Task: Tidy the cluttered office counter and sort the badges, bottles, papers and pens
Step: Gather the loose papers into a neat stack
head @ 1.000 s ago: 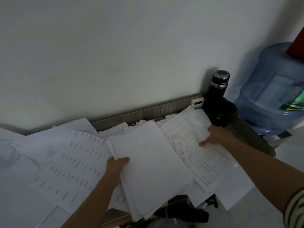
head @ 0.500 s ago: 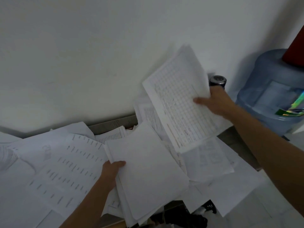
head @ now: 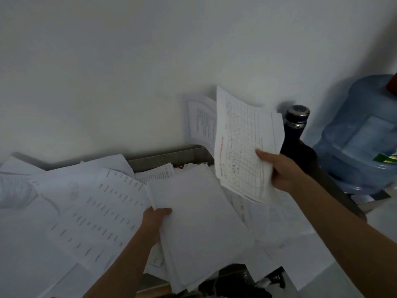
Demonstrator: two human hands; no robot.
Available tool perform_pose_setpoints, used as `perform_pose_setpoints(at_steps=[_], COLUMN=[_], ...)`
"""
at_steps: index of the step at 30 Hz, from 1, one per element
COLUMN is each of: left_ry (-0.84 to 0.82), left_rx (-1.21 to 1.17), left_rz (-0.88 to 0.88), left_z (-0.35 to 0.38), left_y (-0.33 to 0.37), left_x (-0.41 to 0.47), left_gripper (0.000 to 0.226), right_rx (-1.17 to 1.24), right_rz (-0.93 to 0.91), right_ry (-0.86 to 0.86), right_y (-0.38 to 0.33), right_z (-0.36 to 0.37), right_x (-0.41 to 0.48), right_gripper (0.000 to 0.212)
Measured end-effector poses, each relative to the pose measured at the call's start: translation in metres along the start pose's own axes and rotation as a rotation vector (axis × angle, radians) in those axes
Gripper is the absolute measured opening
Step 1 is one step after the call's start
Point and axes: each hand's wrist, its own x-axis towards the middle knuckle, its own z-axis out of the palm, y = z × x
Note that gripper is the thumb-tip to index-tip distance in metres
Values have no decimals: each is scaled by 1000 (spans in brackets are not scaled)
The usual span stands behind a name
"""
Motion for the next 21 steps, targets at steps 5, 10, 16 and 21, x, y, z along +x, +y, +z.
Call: perform_pose_setpoints(at_steps=[5, 10, 16, 21], left_ry=[-80, -120, -331, -119], left_rx=[-212, -258, -440, -100], left_rz=[-156, -152, -125, 51], left_z=[20, 53, 53, 49], left_y=[-11, -22, -18, -13], left_x=[-6, -12, -5, -2], left_gripper=[38, 37, 62, 46], right_rx=[223, 192, -72, -594], right_rz=[116, 175, 242, -18], right_ry=[-16, 161, 303, 415], right_y=[13, 44, 122, 120], right_z=[-28, -54, -46, -40], right_x=[-11, -29, -51, -57], right_gripper=[60, 63, 48, 45])
